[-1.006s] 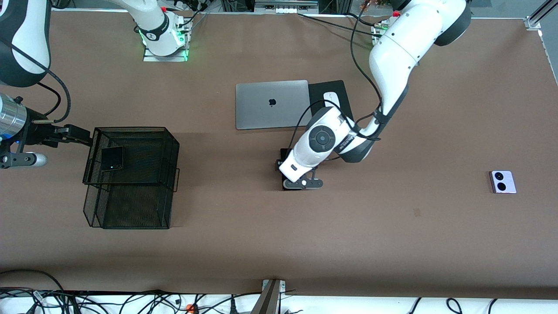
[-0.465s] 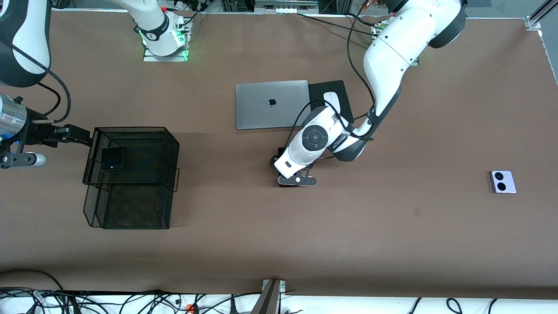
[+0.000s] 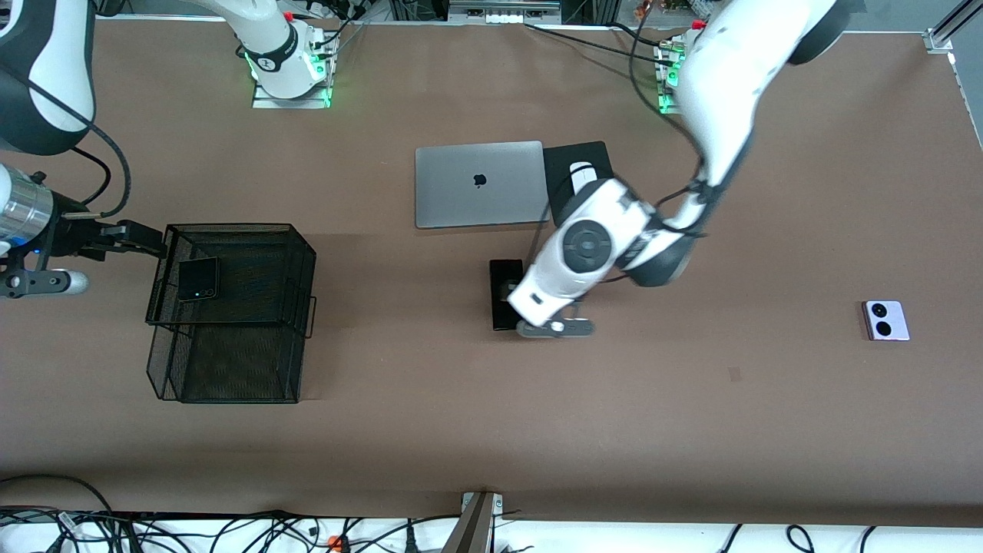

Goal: Place phones with both arms
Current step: 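Set the slab phone on the table and open the left gripper, then reach the right gripper to the slab while the left gripper reaches the white phone, then grasp the slab with the right gripper while the left gripper grasps the white phone, then lift the slab phone and carry it to the basket with the right gripper, then lower the slab into the basket while the left gripper carries the white phone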

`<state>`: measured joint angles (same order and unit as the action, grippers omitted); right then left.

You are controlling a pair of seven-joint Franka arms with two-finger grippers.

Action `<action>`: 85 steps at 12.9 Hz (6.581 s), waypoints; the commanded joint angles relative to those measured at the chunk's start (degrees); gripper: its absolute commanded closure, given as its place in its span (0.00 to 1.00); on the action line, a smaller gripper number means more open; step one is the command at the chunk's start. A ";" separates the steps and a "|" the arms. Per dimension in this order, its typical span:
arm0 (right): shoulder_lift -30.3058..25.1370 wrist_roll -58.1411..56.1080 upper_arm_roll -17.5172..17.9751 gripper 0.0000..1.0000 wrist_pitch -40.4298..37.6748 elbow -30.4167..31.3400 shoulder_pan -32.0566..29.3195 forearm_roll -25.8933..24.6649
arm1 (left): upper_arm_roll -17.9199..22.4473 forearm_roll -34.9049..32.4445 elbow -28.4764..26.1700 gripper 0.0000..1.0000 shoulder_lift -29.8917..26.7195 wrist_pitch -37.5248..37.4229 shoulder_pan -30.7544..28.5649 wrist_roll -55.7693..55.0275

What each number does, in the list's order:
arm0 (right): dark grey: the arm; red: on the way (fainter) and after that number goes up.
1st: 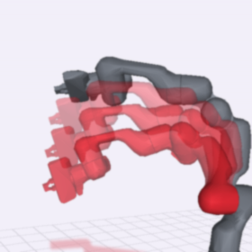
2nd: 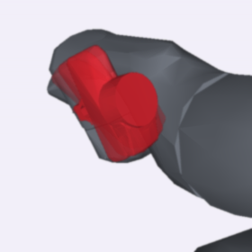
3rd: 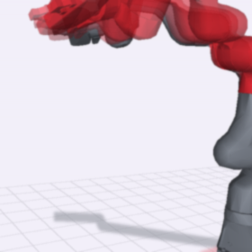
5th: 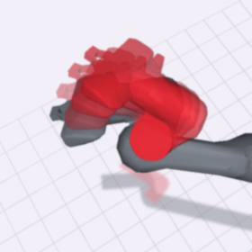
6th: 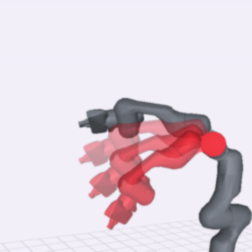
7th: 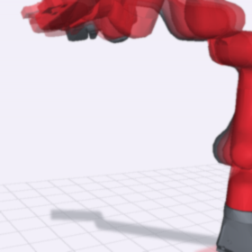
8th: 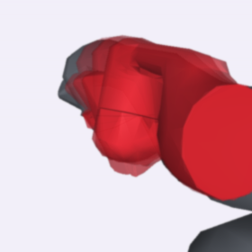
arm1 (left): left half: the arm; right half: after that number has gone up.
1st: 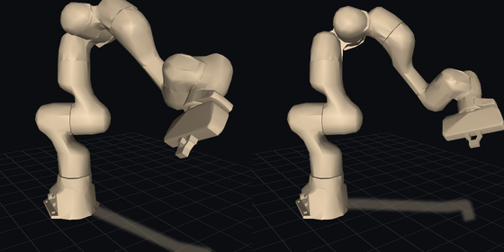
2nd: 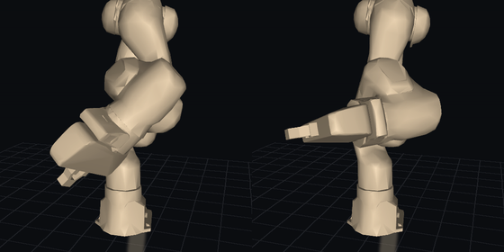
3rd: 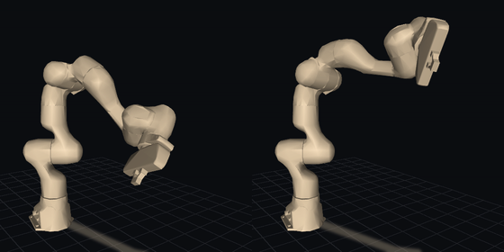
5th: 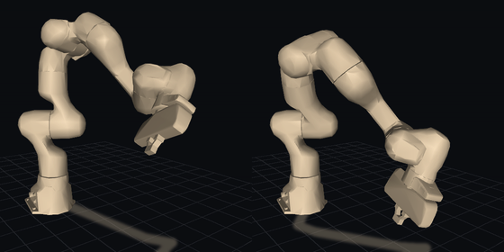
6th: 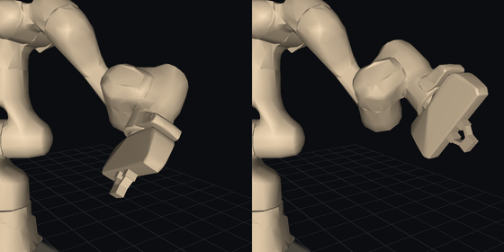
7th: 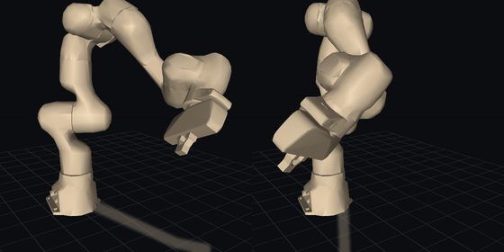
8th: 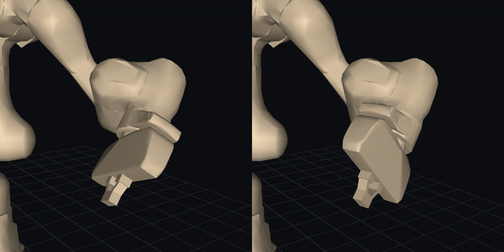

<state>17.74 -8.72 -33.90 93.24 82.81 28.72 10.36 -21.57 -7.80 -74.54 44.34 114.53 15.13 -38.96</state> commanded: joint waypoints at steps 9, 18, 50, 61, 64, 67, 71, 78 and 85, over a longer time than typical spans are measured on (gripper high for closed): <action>8.16 30.13 2.51 0.00 14.66 -0.54 22.32 0.10 | 0.30 -10.64 -2.54 0.00 -12.08 -22.32 -23.90 27.26; 26.54 50.91 13.07 0.00 25.94 -11.53 32.18 0.01 | 0.30 -16.46 -3.42 0.00 -7.17 -10.05 -43.24 48.70; 31.76 47.74 12.46 1.00 32.47 -11.26 32.28 2.56 | 0.92 -20.06 -13.52 0.00 3.12 15.63 -58.46 42.46; 3.04 29.76 -4.57 1.00 12.66 8.89 32.28 1.68 | 1.09 -20.15 -13.17 0.76 4.71 15.37 -58.73 43.44; -5.16 17.47 -13.09 1.00 16.09 20.60 32.28 0.98 | 0.57 -20.15 -12.73 0.95 3.48 15.28 -57.50 43.18; -8.51 7.70 -20.05 1.00 18.64 27.38 32.28 0.54 | -2.14 -19.97 -11.69 0.94 -0.73 6.01 -55.22 43.35; -11.15 1.87 -23.67 1.00 25.06 37.06 32.28 0.54 | -12.93 -19.09 -6.58 0.94 -3.12 -8.35 -50.30 42.31; -6.15 1.78 -23.67 1.00 29.36 39.36 32.19 1.33 | -14.38 -15.67 -3.94 0.83 -1.45 -8.10 -23.70 12.29; 0.00 1.43 -23.23 0.86 31.48 38.92 31.93 8.88 | -14.02 -15.67 -2.10 0.85 10.76 9.89 -6.37 -2.67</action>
<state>16.25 -6.89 -56.99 124.37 122.15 60.26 16.58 -35.76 -24.08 -79.46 52.82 121.93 7.54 -38.92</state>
